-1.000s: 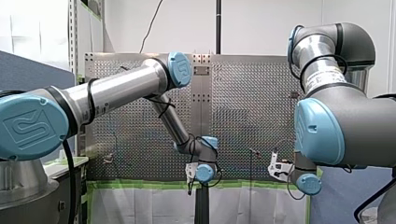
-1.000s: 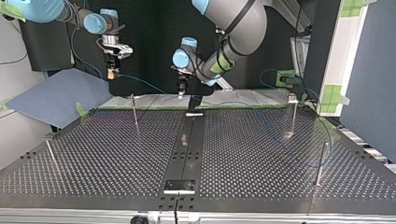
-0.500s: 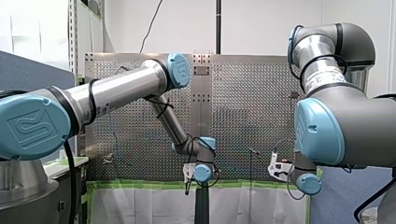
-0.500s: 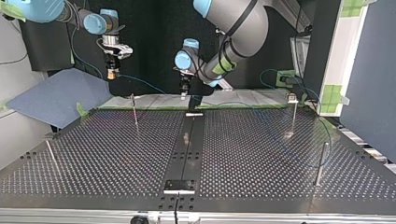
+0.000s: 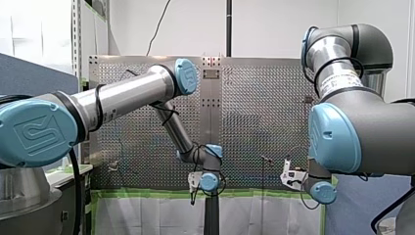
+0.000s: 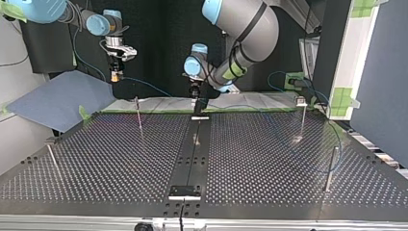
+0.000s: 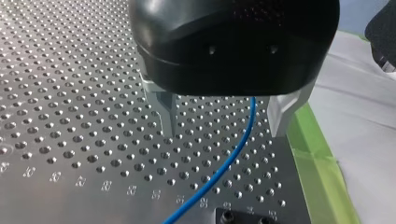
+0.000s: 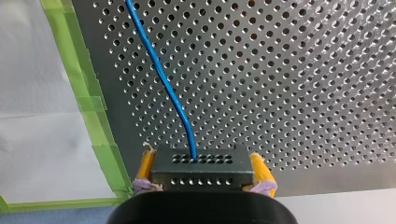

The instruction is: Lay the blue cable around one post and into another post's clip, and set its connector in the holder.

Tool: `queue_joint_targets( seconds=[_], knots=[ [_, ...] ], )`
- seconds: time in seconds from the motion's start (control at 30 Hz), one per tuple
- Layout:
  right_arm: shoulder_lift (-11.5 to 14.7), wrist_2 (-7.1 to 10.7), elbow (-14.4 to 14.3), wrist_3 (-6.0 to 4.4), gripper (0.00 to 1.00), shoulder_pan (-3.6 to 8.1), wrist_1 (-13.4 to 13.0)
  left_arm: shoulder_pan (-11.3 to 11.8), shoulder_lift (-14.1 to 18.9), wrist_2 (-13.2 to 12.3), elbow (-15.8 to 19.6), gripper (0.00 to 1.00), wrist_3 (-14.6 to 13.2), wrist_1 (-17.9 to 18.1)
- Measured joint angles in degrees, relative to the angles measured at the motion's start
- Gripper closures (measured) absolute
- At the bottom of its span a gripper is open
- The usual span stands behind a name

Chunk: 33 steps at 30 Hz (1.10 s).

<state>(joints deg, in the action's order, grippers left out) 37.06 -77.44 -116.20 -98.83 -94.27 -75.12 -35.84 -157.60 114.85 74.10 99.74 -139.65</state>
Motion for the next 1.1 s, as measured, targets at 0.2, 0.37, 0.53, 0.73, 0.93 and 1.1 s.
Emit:
queue_joint_targets(
  seconds=[0.2,0.37,0.53,0.73,0.93,1.1],
  knots=[
    [0.01,0.00,0.00,0.02,1.00,-0.03,0.12,0.51,-0.01,-0.05,-0.02,0.17,0.01,0.06],
    [0.01,0.00,0.00,0.13,1.00,-0.05,0.25,0.72,0.04,-0.10,-0.03,0.25,-0.05,-0.01],
    [0.00,0.00,0.00,0.23,1.00,-0.05,0.35,0.82,0.05,-0.17,-0.03,0.32,-0.12,-0.02],
    [0.02,-0.02,0.00,0.27,1.00,-0.05,0.39,0.84,0.07,-0.20,-0.03,0.32,-0.39,-0.10],
    [0.03,-0.15,0.04,-0.07,1.00,0.06,0.23,0.84,0.07,-0.45,-0.02,0.38,-1.11,-0.04],
    [0.02,-0.17,0.16,-0.25,1.00,0.25,0.23,0.84,0.07,-2.35,-0.02,0.40,-2.60,-0.02]
  ],
)
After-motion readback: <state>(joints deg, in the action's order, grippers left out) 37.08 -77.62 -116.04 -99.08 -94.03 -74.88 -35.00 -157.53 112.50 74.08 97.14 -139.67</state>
